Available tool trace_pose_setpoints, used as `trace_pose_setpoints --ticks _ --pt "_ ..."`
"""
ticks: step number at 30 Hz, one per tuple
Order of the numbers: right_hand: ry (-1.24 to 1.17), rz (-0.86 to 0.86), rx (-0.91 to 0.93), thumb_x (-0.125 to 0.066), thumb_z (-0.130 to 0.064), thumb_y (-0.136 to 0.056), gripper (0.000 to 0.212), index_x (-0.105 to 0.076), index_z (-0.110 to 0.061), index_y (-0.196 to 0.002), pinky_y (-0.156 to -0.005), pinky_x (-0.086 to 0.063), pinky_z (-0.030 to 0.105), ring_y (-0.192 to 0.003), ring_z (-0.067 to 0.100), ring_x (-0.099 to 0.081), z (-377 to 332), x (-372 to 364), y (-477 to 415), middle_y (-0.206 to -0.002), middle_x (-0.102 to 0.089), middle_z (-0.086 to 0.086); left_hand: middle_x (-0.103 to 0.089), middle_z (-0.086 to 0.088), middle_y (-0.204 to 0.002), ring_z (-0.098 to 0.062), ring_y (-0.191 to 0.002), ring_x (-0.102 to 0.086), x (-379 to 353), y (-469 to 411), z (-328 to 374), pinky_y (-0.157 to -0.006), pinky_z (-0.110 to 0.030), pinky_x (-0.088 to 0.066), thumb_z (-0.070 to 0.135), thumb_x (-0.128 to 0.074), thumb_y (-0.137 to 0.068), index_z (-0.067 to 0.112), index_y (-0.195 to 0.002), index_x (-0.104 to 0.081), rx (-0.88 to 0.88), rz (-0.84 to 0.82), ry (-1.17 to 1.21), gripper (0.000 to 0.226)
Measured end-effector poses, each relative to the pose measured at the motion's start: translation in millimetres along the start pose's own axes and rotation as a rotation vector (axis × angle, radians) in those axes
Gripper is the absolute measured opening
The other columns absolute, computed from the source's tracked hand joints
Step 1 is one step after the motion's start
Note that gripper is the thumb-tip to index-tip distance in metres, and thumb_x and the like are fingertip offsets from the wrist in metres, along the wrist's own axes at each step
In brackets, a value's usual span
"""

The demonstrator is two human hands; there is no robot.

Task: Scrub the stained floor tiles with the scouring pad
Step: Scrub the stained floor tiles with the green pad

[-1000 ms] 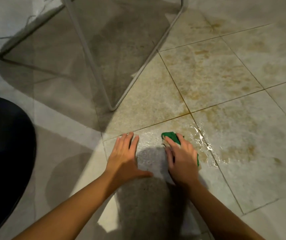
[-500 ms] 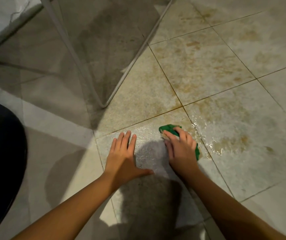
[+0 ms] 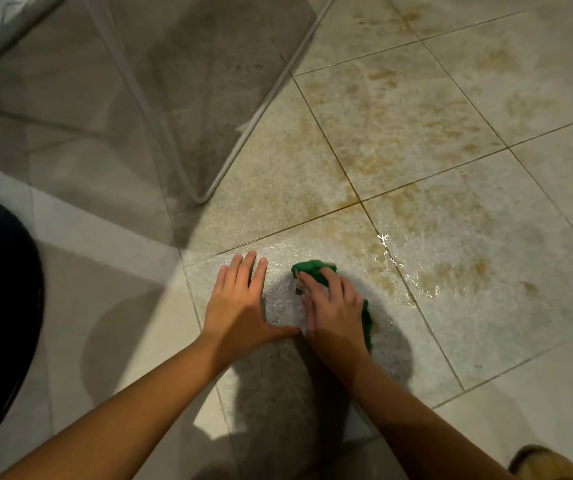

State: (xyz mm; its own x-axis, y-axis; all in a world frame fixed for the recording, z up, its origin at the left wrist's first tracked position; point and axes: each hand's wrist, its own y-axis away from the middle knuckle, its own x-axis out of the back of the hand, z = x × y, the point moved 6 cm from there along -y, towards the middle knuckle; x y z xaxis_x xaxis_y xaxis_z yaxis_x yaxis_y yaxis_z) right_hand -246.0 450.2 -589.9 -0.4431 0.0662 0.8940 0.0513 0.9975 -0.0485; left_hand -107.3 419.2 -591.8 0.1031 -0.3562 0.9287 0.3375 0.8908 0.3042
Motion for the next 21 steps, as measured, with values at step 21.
trace_pose_setpoints --ticks 21 --pt "0.121 0.008 -0.02 -0.04 -0.033 -0.088 0.039 -0.06 -0.018 -0.118 -0.077 -0.038 0.035 -0.088 0.023 -0.051 40.0 25.3 2.5 -0.108 -0.062 0.006 0.005 -0.004 -0.159 -0.021 -0.146 0.01 6.8 -25.7 37.0 -0.118 -0.035 0.003 0.081 -0.055 -0.063 0.012 -0.15 -0.002 -0.012 -0.015 0.103 0.123"
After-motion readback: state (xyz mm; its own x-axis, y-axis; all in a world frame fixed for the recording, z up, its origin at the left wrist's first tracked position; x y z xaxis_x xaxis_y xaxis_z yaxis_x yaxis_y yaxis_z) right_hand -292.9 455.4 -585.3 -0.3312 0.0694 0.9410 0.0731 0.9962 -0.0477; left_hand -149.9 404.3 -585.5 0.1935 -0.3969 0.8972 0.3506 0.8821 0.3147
